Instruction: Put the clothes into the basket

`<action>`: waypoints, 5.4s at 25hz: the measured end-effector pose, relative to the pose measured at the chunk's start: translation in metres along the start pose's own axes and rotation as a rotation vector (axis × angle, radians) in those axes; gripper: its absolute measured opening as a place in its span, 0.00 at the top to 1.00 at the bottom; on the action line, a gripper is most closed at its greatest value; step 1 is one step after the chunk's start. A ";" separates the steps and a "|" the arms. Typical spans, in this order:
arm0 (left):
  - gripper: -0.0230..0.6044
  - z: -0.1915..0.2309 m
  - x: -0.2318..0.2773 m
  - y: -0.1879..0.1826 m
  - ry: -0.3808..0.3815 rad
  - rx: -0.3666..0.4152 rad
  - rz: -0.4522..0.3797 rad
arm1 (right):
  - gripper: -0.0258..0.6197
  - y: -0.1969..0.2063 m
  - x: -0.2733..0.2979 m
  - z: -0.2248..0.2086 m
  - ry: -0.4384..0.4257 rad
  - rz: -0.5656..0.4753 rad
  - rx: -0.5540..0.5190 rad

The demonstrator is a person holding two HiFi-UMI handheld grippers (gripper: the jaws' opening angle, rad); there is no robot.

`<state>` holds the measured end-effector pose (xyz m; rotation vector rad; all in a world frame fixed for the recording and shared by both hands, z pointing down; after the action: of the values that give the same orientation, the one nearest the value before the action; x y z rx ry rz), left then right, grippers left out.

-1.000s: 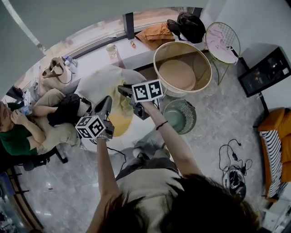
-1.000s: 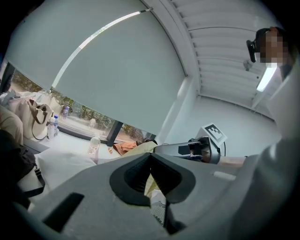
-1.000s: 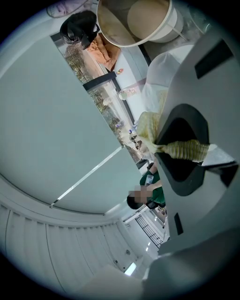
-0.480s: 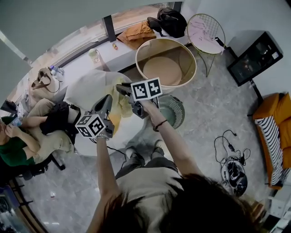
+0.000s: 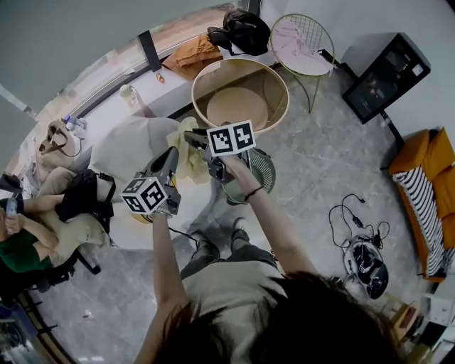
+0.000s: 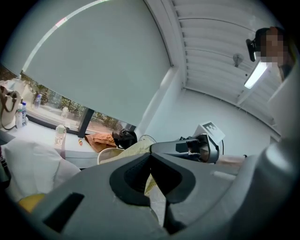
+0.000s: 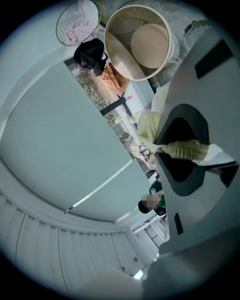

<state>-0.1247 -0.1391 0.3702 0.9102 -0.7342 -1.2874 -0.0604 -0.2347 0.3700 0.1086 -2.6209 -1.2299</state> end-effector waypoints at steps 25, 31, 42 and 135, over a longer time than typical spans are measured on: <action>0.95 -0.091 0.103 0.073 0.147 -0.027 0.095 | 0.89 -0.021 -0.124 -0.097 0.143 -0.030 -0.005; 0.95 -0.109 0.120 0.089 0.206 -0.039 0.143 | 0.89 -0.021 -0.146 -0.113 0.202 -0.033 -0.013; 0.95 -0.125 0.138 0.114 0.271 -0.068 0.230 | 0.89 -0.002 -0.178 -0.133 0.280 -0.017 -0.019; 0.95 -0.162 0.108 0.097 0.416 0.079 0.161 | 0.95 -0.022 -0.230 -0.065 0.324 -0.387 -0.178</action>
<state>0.0785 -0.2176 0.3746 1.1162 -0.5190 -0.8928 0.1780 -0.2578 0.3499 0.7447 -2.2617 -1.4171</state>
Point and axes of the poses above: the fingertips, and each gripper's own axes: x forward along the fingers, z to its left, y out of its underside, the point moved 4 cm from there along -x, backward along the fingers, and after that the axes turned 11 degrees about -z, right-handed, at the moved point
